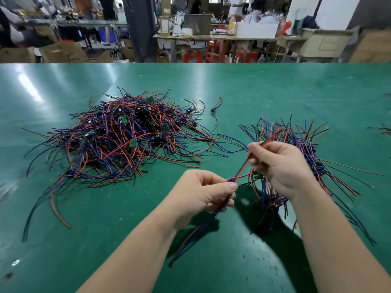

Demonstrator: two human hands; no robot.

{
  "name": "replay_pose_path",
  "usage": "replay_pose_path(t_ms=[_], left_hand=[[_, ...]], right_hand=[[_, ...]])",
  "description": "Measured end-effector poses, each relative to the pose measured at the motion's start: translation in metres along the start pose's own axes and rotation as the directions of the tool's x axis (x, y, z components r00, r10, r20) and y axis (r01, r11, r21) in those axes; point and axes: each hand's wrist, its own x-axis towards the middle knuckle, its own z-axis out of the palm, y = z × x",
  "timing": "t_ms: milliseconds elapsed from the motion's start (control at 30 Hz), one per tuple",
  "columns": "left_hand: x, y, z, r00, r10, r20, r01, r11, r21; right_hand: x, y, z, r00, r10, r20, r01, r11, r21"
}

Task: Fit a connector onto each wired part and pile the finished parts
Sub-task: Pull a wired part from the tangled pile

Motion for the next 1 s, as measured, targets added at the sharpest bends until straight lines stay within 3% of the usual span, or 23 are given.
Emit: replay_pose_path(t_ms=[100,267,367,433,500,567,633,667,733,900,1000], left_hand=[[-0.002,-0.002,0.003,0.995,-0.041,0.091,0.035,0.997,0.071],[-0.003,-0.003,0.002,0.984,-0.095,0.147,0.076,0.988,0.133],[-0.003,0.001,-0.006,0.993,-0.064,0.095,0.05,0.989,0.143],[0.001,0.003,-0.01,0.999,0.019,-0.039,-0.017,0.998,0.067],[0.007,0.002,-0.012,0.97,0.085,-0.227,-0.092,0.995,-0.022],[0.013,-0.002,-0.011,0.93,0.143,-0.339,-0.158,0.987,-0.015],[0.014,-0.007,-0.008,0.922,0.204,-0.328,-0.203,0.978,0.04],[0.014,-0.009,-0.007,0.924,0.236,-0.301,-0.22,0.972,0.084],[0.013,-0.009,-0.008,0.92,0.292,-0.262,-0.255,0.953,0.166],[0.01,-0.004,-0.012,0.943,0.306,-0.13,-0.287,0.947,0.147],[0.013,-0.007,-0.012,0.937,0.304,-0.174,-0.268,0.942,0.204]], right_hand=[[0.006,-0.005,-0.018,0.986,-0.024,-0.165,0.033,0.998,0.053],[0.007,-0.001,-0.019,0.96,-0.028,-0.279,0.062,0.991,0.115],[0.01,-0.002,-0.016,0.94,-0.084,-0.332,0.132,0.983,0.125],[0.01,-0.003,-0.015,0.922,-0.17,-0.348,0.177,0.984,-0.014],[0.005,-0.003,-0.01,0.938,-0.265,-0.224,0.216,0.951,-0.221],[-0.005,0.001,0.003,0.961,-0.269,0.058,0.273,0.901,-0.336],[-0.017,0.008,0.02,0.928,-0.235,0.29,0.345,0.835,-0.428],[-0.019,0.012,0.027,0.904,-0.259,0.34,0.408,0.756,-0.512],[-0.021,0.016,0.033,0.867,-0.352,0.353,0.499,0.61,-0.616],[-0.022,0.009,0.028,0.9,-0.364,0.241,0.434,0.803,-0.408],[-0.022,-0.001,0.023,0.86,-0.499,0.106,0.498,0.777,-0.385]])
